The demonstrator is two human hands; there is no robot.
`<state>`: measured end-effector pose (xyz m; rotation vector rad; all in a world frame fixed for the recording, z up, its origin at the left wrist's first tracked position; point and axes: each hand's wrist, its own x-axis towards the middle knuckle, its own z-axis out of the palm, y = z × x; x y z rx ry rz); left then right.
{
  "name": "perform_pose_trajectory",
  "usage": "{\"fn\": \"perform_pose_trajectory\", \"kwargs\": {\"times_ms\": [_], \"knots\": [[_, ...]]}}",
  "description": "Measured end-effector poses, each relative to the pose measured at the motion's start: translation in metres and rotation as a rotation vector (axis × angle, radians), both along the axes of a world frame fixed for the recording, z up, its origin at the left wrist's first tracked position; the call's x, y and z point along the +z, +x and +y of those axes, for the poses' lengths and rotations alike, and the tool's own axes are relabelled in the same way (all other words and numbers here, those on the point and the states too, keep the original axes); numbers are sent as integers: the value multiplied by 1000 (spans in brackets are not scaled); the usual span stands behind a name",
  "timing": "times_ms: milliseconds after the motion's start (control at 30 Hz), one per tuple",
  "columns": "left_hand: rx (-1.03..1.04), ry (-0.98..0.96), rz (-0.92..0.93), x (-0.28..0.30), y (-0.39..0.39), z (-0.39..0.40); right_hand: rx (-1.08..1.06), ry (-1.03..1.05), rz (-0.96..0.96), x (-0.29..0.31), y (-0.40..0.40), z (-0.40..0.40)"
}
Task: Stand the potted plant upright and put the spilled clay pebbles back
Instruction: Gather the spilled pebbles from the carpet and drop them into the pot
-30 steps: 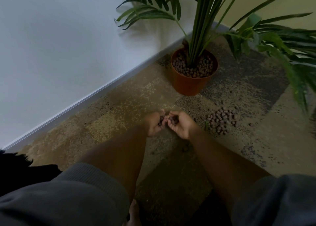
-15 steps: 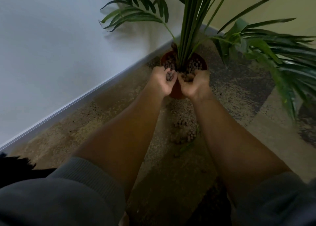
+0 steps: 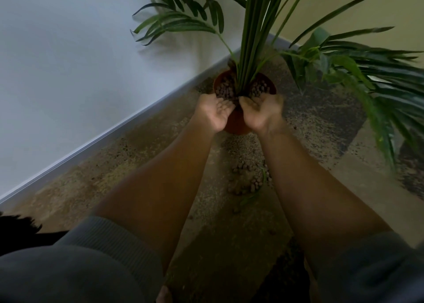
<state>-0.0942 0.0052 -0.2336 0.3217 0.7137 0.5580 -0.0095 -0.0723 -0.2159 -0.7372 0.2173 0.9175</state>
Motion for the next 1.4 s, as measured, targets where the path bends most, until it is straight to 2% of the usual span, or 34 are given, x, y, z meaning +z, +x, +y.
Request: {"fn": "perform_pose_trajectory", "kwargs": {"times_ms": [133,233,367,500,567,667,733,800,900,967,1033,1167,1267,1400], "knots": [[41,-4,17,-3,-15,-2,31,25,71,-12,-12,-5],[45,54,99,-11,-32,-5,125,-93,5,-26,-20,-8],[-138,313,493,-39,-63,-14,345,-374,-123,-47,-36,-13],[-516,639,895,-69,-97,-27,590,-699,-321,-70,-57,-27],[-733,752,985,-82,-116,-35,685,-848,-461,-82,-66,-36],[-955,745,930,-99,-141,-45,841,-1056,-680,-95,-76,-52],[-1151,824,976,-106,-151,-51,1006,-1157,-834,-102,-81,-60],[-1391,931,1053,-109,-158,-58,1177,-1283,-1112,-109,-83,-68],[-1511,1066,1065,-117,-170,-65,1408,-1468,-1522,-111,-90,-78],[-1544,1157,1060,-117,-176,-68,1511,-1465,-1535,-122,-91,-85],[-1555,1202,1038,-119,-177,-67,1500,-1437,-1477,-131,-94,-93],[-1463,1175,991,-120,-171,-63,1342,-1286,-1595,-135,-87,-101],[-1397,1227,972,-119,-167,-65,1333,-1133,-1611,-134,-84,-100],[-1163,1164,984,-124,-152,-66,1055,-965,-1470,-134,-91,-96]]}}
